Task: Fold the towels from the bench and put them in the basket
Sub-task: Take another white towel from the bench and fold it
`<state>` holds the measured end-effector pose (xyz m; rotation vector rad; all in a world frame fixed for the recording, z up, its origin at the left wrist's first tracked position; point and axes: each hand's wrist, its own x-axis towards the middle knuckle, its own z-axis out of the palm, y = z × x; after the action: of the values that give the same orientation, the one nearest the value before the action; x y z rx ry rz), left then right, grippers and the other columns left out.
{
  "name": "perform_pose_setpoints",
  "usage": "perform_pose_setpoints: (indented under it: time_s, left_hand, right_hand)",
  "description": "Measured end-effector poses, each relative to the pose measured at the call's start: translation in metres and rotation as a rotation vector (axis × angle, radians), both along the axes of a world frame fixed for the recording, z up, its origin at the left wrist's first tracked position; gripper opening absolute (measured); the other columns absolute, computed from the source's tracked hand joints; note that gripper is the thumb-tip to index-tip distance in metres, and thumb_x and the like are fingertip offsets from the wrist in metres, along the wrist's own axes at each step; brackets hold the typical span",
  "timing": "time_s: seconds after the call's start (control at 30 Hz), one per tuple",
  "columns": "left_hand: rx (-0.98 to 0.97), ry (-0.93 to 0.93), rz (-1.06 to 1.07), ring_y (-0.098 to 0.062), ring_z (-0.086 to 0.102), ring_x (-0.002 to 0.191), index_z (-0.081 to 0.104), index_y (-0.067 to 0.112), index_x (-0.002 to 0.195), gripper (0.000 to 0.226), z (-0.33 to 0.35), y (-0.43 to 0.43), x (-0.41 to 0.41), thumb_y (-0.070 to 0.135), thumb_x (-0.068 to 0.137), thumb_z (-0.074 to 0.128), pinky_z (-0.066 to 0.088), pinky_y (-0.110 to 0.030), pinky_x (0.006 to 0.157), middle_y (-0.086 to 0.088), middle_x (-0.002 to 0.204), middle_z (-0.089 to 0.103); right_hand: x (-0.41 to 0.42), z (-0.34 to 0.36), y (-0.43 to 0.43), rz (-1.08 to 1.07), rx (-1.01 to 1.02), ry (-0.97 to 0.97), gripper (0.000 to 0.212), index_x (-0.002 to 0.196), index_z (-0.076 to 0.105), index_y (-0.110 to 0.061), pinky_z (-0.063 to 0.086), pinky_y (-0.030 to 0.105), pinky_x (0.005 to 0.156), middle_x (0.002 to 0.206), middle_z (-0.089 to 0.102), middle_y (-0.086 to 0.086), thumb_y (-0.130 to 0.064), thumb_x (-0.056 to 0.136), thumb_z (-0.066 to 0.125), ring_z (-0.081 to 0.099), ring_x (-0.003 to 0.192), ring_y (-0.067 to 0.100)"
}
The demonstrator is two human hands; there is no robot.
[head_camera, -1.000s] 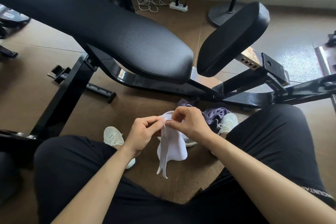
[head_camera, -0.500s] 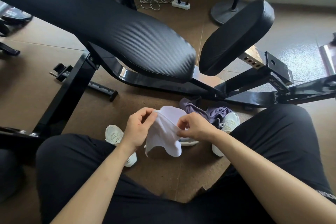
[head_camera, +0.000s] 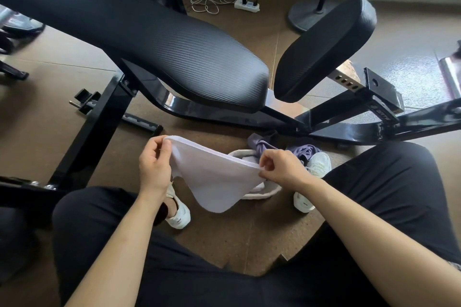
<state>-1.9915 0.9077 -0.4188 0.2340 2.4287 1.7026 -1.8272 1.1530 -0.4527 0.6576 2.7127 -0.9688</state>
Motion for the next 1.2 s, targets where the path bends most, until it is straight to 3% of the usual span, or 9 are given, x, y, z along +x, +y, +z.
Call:
perform_pose_setpoints:
  time_s: [0.13, 0.27, 0.37, 0.47, 0.63, 0.73, 0.83, 0.97, 1.2]
  left_hand:
    - [-0.091, 0.039, 0.007, -0.008, 0.057, 0.093, 0.063, 0.019, 0.108, 0.013, -0.003, -0.002, -0.002, 0.023, 0.105, 0.051, 0.042, -0.019, 0.076, 0.004, 0.1, 0.063]
    - [-0.186, 0.086, -0.027, -0.008, 0.058, 0.094, 0.066, 0.017, 0.11, 0.016, -0.01, -0.003, -0.003, 0.023, 0.104, 0.053, 0.042, -0.016, 0.077, 0.003, 0.103, 0.066]
    - [-0.209, 0.093, -0.022, -0.014, 0.06, 0.098, 0.068, 0.017, 0.109, 0.016, -0.016, -0.006, -0.008, 0.022, 0.104, 0.054, 0.045, -0.018, 0.078, 0.0, 0.105, 0.068]
    - [-0.21, 0.079, -0.004, -0.015, 0.061, 0.097, 0.068, 0.02, 0.105, 0.013, -0.022, -0.007, -0.013, 0.02, 0.103, 0.055, 0.049, -0.024, 0.083, 0.0, 0.103, 0.069]
    - [-0.205, 0.033, 0.041, -0.017, 0.064, 0.101, 0.068, 0.019, 0.11, 0.017, -0.03, -0.007, -0.016, 0.023, 0.104, 0.053, 0.054, -0.029, 0.084, -0.002, 0.108, 0.069]
    - [-0.206, -0.047, 0.053, -0.02, 0.066, 0.092, 0.069, 0.023, 0.102, 0.013, -0.037, -0.008, -0.02, 0.024, 0.102, 0.056, 0.053, -0.028, 0.074, -0.006, 0.101, 0.072]
    - [-0.219, -0.104, 0.072, -0.022, 0.068, 0.094, 0.07, 0.025, 0.1, 0.013, -0.041, -0.008, -0.023, 0.025, 0.101, 0.057, 0.058, -0.038, 0.081, -0.004, 0.099, 0.072]
    - [-0.229, -0.069, 0.031, -0.018, 0.063, 0.093, 0.07, 0.02, 0.103, 0.014, -0.04, -0.006, -0.02, 0.024, 0.102, 0.057, 0.051, -0.032, 0.078, -0.002, 0.098, 0.07]
    - [-0.243, -0.086, -0.004, -0.019, 0.064, 0.095, 0.069, 0.022, 0.103, 0.013, -0.04, -0.004, -0.019, 0.023, 0.102, 0.057, 0.049, -0.031, 0.078, 0.0, 0.098, 0.07]
  right_hand:
    - [0.001, -0.003, 0.003, -0.033, 0.062, -0.021, 0.037, 0.116, 0.067, -0.022, 0.059, 0.04, 0.082, 0.094, 0.075, -0.001, -0.026, 0.081, 0.078, 0.069, 0.086, 0.021]
    - [-0.001, -0.004, 0.01, -0.044, 0.153, -0.065, 0.009, 0.09, 0.077, -0.024, 0.06, 0.041, 0.078, 0.088, 0.074, 0.001, -0.03, 0.085, 0.073, 0.068, 0.082, 0.023]
    - [-0.003, -0.002, 0.018, -0.128, 0.167, 0.016, 0.006, 0.084, 0.077, -0.026, 0.057, 0.039, 0.075, 0.096, 0.063, 0.0, -0.031, 0.083, 0.078, 0.061, 0.084, 0.019]
    - [-0.005, 0.002, 0.026, -0.196, 0.103, 0.066, 0.012, 0.081, 0.075, -0.023, 0.055, 0.037, 0.074, 0.098, 0.054, -0.001, -0.031, 0.08, 0.083, 0.056, 0.086, 0.016]
    - [-0.005, 0.011, 0.037, -0.326, -0.084, 0.165, 0.01, 0.083, 0.069, -0.021, 0.06, 0.033, 0.07, 0.082, 0.069, -0.006, -0.017, 0.085, 0.078, 0.067, 0.08, 0.015]
    - [-0.004, 0.013, 0.039, -0.369, -0.158, 0.234, 0.003, 0.089, 0.074, -0.019, 0.057, 0.028, 0.072, 0.084, 0.073, -0.005, -0.019, 0.088, 0.077, 0.068, 0.08, 0.01]
    - [-0.005, 0.011, 0.042, -0.474, -0.238, 0.279, 0.005, 0.088, 0.077, -0.018, 0.054, 0.03, 0.069, 0.081, 0.074, -0.003, -0.023, 0.089, 0.076, 0.067, 0.075, 0.012]
    - [-0.007, 0.014, 0.043, -0.584, -0.355, 0.394, 0.009, 0.09, 0.075, -0.015, 0.06, 0.033, 0.07, 0.084, 0.076, 0.001, -0.024, 0.092, 0.074, 0.07, 0.072, 0.015]
    - [-0.007, 0.011, 0.045, -0.658, -0.371, 0.393, 0.011, 0.086, 0.076, -0.013, 0.056, 0.037, 0.074, 0.082, 0.076, 0.005, -0.024, 0.087, 0.078, 0.065, 0.074, 0.013]
